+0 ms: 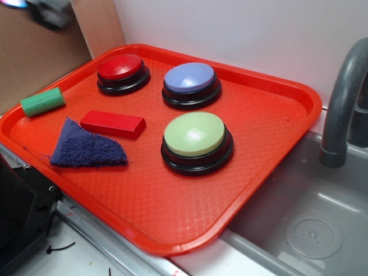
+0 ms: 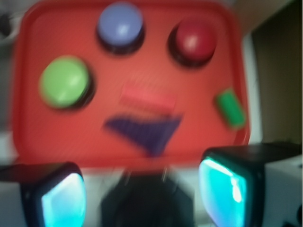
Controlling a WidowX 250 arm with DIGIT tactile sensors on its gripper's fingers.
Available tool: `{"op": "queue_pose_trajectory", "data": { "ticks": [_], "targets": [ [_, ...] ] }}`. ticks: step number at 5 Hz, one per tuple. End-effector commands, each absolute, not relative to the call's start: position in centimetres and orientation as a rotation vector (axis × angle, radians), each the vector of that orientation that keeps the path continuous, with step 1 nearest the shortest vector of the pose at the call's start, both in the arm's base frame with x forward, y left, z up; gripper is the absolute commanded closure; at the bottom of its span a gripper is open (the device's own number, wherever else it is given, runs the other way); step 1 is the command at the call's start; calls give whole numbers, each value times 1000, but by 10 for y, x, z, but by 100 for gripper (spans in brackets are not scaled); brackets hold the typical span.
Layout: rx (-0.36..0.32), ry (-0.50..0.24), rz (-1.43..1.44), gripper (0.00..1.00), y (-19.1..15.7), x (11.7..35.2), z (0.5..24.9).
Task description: Push the green button.
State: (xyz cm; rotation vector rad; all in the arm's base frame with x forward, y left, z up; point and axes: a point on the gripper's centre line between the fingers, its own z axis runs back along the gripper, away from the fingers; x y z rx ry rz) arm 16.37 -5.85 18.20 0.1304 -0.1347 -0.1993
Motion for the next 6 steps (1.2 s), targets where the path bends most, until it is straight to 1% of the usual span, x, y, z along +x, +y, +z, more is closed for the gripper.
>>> {"op": "queue_pose_trajectory", "data": {
  "ticks": [1,2,3,4,5,6],
  "targets": [
    [111,-147,-570,0,-139,207,120],
    [41,-122,-560,0,-123,221,91],
    [8,-100,-580,0,-121,227,72],
    [-5,-73,-592,0,-121,226,52],
    [-13,-62,-592,0,-122,224,49],
    [-3,-80,-608,0,-126,225,73]
  ]
}}
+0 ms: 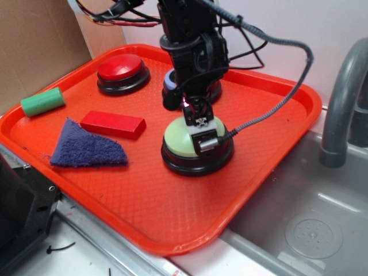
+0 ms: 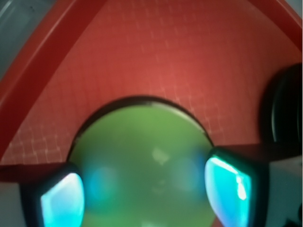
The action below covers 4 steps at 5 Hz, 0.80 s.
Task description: Push the green button.
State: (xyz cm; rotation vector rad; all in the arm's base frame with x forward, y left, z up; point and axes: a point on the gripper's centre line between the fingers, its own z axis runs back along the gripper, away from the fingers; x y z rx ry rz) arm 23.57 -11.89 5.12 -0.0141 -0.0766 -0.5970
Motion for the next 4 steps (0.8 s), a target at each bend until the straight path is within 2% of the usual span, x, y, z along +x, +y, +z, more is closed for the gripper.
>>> {"op": "queue_pose_trajectory", "data": {
  "ticks": [1,2,3,4],
  "targets": [
    [27,-104,-608,0,-124,225,113],
    [83,-56,-551,0,-120,224,134],
    [51,-66,-509,0,-112,219,144],
    [27,-107,-444,0,-107,212,160]
  ]
}}
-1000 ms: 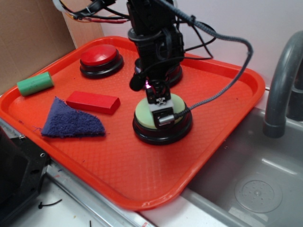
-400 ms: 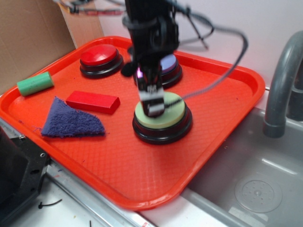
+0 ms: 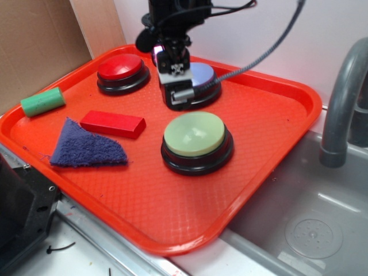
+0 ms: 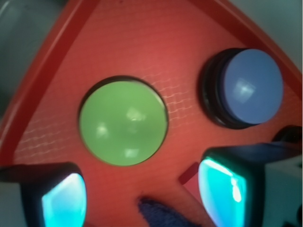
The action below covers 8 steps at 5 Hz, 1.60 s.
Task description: Push the green button.
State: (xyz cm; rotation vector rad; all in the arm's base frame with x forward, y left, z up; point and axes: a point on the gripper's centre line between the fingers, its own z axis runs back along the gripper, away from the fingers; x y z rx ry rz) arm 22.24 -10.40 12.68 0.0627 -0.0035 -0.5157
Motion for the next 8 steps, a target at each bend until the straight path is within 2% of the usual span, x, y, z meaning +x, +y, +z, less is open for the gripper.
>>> {"op": "queue_pose_trajectory", "data": {
  "ticks": [1,2,4,8],
  "targets": [
    [32,-107,-428,0,-105,209,171],
    [-12,-107,-390,0,-104,205,181],
    [-25,-91,-356,0,-97,199,198],
    [-3,-109,-278,0,-76,193,227]
  ]
}}
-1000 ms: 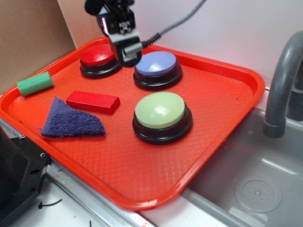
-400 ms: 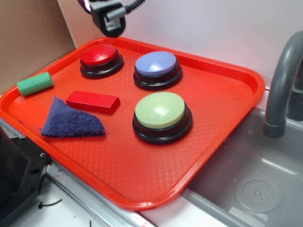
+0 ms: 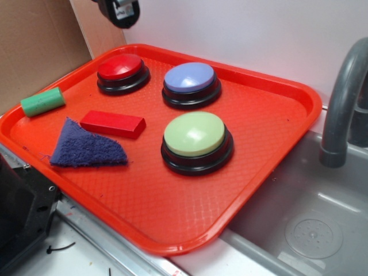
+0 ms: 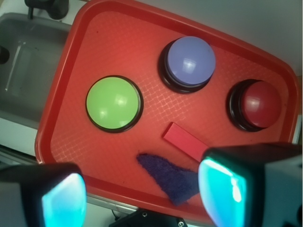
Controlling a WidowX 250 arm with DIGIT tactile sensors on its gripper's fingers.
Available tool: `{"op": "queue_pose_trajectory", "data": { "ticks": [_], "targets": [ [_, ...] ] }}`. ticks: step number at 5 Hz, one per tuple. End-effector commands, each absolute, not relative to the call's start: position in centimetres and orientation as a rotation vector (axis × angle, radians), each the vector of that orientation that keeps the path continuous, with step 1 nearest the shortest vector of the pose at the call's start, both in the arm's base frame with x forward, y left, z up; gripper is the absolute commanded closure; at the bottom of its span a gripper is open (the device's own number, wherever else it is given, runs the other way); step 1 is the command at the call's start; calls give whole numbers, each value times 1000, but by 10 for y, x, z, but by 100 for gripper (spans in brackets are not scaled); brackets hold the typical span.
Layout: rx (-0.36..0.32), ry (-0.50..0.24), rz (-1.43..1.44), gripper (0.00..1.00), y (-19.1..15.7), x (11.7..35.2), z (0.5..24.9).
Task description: Push the green button.
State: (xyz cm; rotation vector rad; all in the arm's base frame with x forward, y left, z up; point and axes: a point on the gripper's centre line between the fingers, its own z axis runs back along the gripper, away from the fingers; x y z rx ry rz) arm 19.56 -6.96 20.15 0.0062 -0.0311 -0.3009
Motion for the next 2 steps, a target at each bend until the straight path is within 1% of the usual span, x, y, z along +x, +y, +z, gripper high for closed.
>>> {"op": "queue_pose_trajectory", "data": {
  "ticks": [1,2],
  "targets": [
    [-11,-118,-262,0,-72,191,232],
    [23,-141,-254,0,-69,189,233]
  ]
}}
